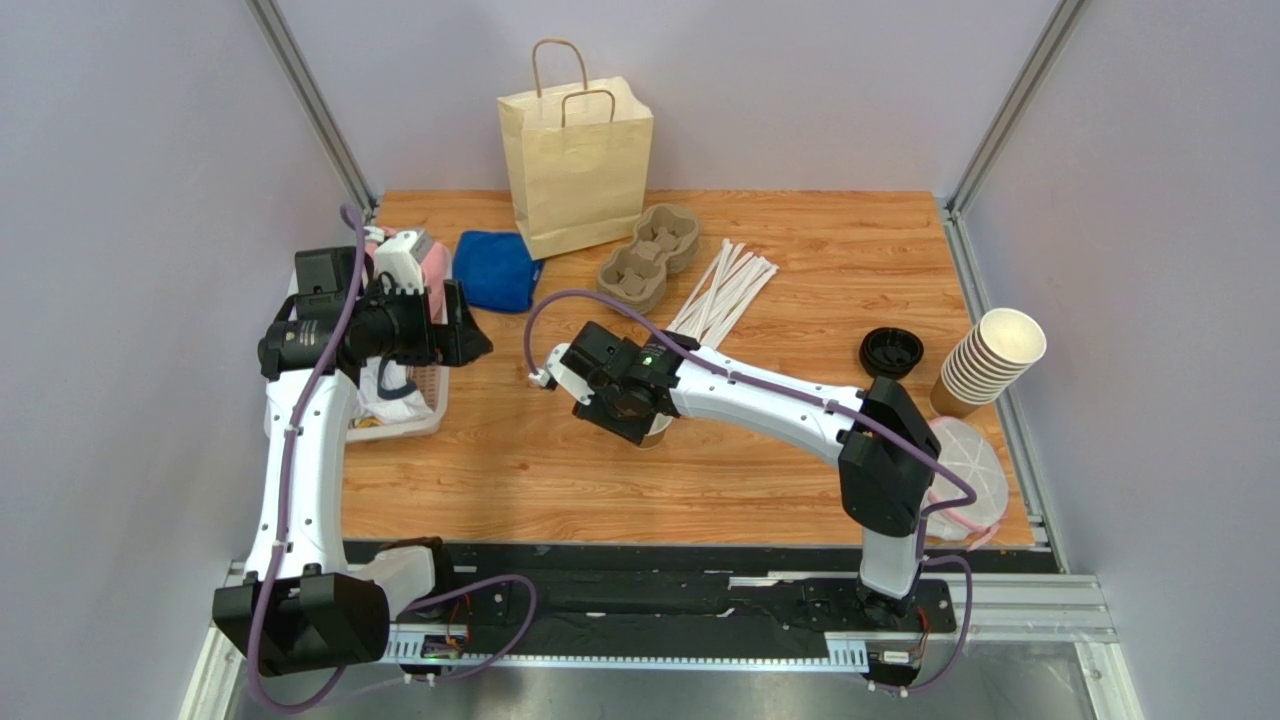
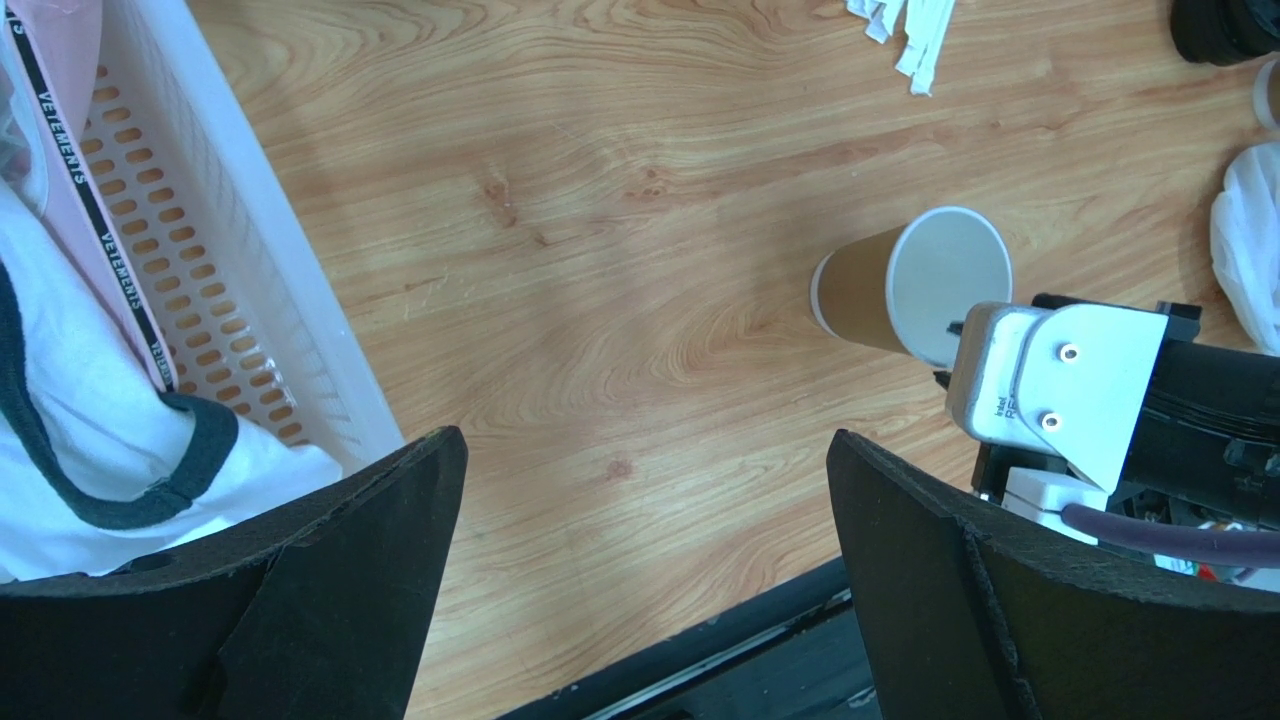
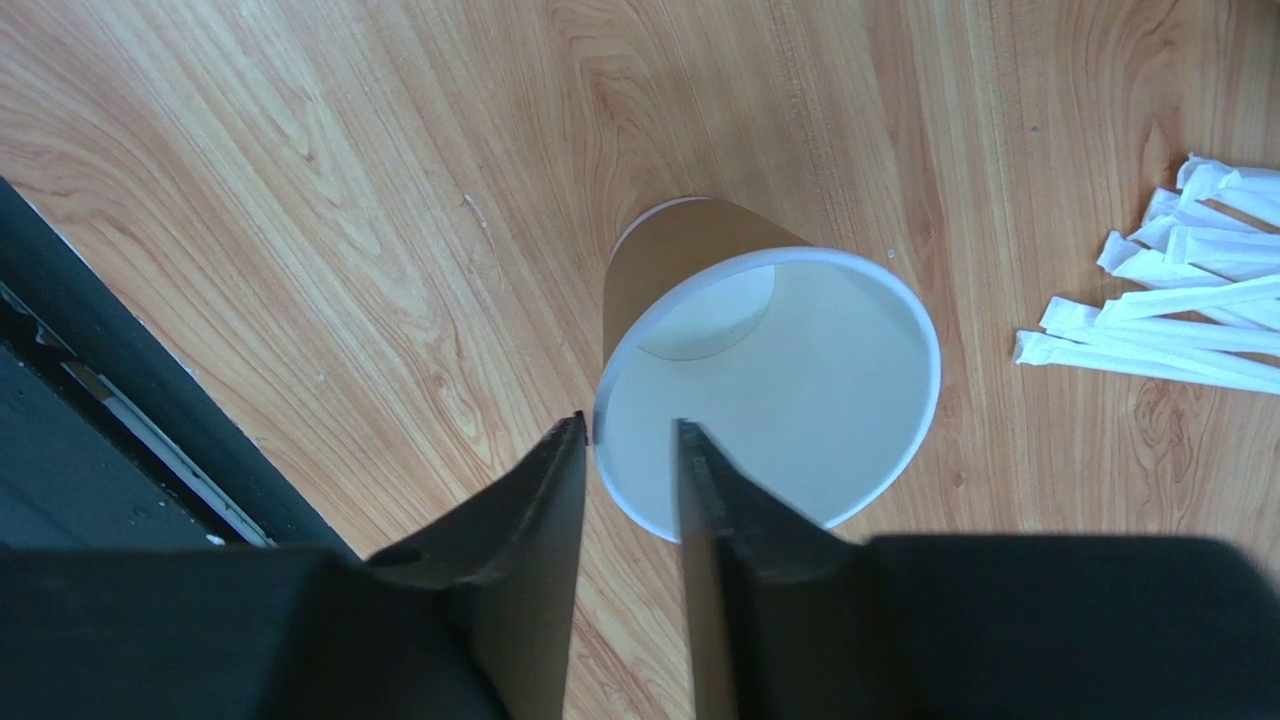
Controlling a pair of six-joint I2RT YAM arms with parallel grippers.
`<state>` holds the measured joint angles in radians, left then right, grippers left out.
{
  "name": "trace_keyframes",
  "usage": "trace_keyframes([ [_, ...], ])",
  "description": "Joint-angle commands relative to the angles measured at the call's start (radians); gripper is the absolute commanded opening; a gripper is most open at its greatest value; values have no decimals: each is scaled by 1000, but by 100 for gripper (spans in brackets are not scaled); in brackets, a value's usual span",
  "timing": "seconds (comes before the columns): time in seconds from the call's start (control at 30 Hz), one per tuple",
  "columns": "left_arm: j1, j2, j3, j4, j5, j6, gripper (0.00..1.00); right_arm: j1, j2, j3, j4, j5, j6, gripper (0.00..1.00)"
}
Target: Pack the takeout coffee
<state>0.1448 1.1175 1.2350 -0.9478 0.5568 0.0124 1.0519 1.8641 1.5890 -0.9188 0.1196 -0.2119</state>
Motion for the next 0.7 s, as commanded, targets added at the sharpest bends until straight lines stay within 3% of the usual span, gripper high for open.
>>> trace_keyframes([
  [0.0, -1, -13, 38, 12, 25, -6, 99, 0, -34, 17, -2, -21, 14, 39],
  [0.07, -1, -18, 40, 11, 35, -9, 99, 2, -83, 26, -15, -47, 9, 52],
  [0.17, -1, -22, 43, 4, 49, -8, 99, -4, -157, 45, -51, -90, -1, 64],
  [0.3, -1, -22, 75, -12, 51, 8, 99, -62, -255, 104, -109, -188, -9, 73],
  [0.4, -1, -21, 92, -16, 54, 12, 99, -214, -319, 135, -172, -247, -6, 74],
  [0.53, -1, -10, 101, -8, 94, 8, 99, -565, -382, 180, -302, -337, -33, 74],
  [0.67, -1, 19, 116, -28, 219, 59, 99, -806, -437, 166, -370, -319, -179, 70],
])
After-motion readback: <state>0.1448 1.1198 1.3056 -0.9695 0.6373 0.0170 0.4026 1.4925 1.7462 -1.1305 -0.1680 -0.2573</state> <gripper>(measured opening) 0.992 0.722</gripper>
